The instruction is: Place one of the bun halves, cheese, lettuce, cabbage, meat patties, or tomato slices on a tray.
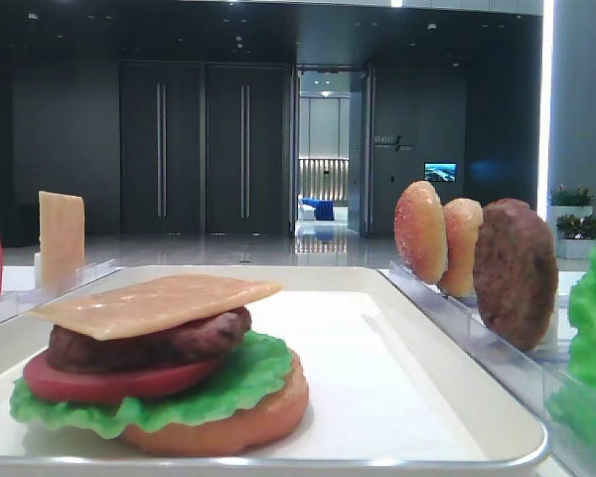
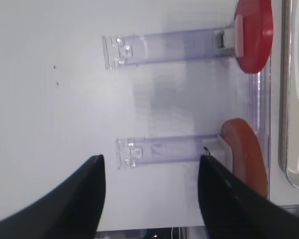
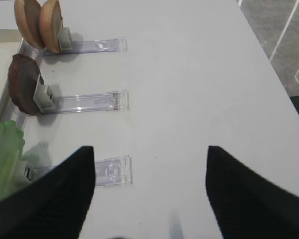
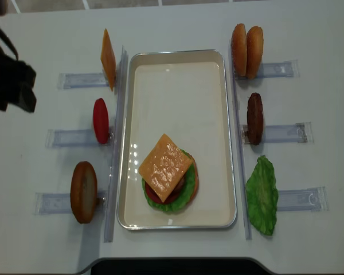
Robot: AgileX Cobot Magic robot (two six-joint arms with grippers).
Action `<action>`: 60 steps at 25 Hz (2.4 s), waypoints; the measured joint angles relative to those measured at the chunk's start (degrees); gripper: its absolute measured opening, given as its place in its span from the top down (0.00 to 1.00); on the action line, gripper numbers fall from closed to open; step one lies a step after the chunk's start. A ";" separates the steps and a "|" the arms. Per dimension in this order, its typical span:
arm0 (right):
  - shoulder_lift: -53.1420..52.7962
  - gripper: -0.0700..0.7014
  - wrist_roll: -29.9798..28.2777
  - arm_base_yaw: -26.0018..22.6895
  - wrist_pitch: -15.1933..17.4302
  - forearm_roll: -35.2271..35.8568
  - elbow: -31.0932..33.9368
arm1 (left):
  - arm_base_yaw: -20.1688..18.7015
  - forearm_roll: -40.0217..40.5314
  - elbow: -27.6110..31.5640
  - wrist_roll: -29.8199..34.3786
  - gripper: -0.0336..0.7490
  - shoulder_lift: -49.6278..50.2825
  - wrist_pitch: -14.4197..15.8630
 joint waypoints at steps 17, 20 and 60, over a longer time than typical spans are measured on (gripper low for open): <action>0.00 0.32 0.00 0.00 0.00 0.00 0.00 | 0.00 -5.36 16.69 0.47 0.39 -29.29 0.69; 0.00 0.32 0.00 0.00 0.00 0.00 0.00 | 0.00 -5.36 17.16 0.96 0.40 -33.91 0.76; 0.00 0.32 0.00 0.00 -0.05 0.00 0.00 | 0.00 -5.06 36.49 2.68 0.40 -75.57 -5.87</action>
